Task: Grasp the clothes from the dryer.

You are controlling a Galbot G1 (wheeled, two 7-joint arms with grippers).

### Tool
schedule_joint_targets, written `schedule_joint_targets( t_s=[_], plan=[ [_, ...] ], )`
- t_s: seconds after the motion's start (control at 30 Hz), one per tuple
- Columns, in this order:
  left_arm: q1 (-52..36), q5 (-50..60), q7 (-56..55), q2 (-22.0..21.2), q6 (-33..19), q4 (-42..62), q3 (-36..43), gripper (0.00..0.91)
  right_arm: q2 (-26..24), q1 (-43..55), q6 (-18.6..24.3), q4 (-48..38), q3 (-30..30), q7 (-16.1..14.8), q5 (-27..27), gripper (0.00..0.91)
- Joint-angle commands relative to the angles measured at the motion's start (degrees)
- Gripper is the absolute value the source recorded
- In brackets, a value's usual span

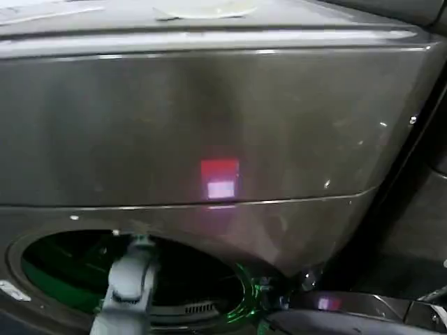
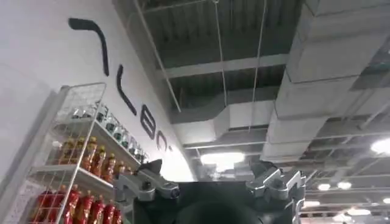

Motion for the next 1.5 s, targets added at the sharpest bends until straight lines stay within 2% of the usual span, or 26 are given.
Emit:
schedule_joint_targets(
  t_s=[0.03,0.23,0.27,0.3,0.4,0.6,0.67,0.9,1.3,1.5],
  plan=[
    [-10.24,1.72,10.02,0.87,-0.16,17.45,-0.42,0.907,-0.39,-0.15,-0.37,-0.69,0.73,-0.10,-0.03,0.907],
    [-19.92,9.72,26.37,1.14,-0.94,29.45,1.01,0.907,-0.32,0.00,-0.76,-0.48,0.58,-0.48,0.07,0.907],
    [-21.47,11.46,29.42,1.41,-3.76,31.04,2.12,0.907,-0.26,-0.02,-0.78,-0.36,0.61,-0.60,0.07,0.907],
    [-22.04,12.04,31.28,1.64,-4.52,32.03,2.81,0.907,-0.25,-0.13,-0.82,-0.35,0.72,-0.65,0.10,0.907],
    [-25.46,17.57,38.16,3.05,-12.47,38.38,6.26,0.907,-0.23,-0.74,-0.84,-0.51,1.42,-0.71,0.38,0.907],
    [-32.52,23.46,47.40,5.24,-19.47,49.35,14.74,0.907,0.00,-1.59,-0.91,-0.30,2.00,-0.80,0.63,0.907],
    [-34.49,26.20,49.77,5.42,-23.60,53.67,17.10,0.907,0.19,-1.73,-0.90,-0.14,2.02,-0.83,0.68,0.907],
    [-39.68,29.61,54.34,6.22,-23.58,61.72,25.97,0.907,0.82,-2.01,-0.91,0.61,1.98,-0.86,0.81,0.907],
    [-49.90,32.85,58.40,3.56,-22.73,77.98,34.63,0.907,1.23,-1.81,-1.19,1.64,1.45,-0.83,0.63,0.907],
    [-50.99,34.00,59.10,3.15,-22.58,80.29,36.04,0.907,1.24,-1.60,-1.24,1.65,1.27,-0.85,0.31,0.907]
  ],
)
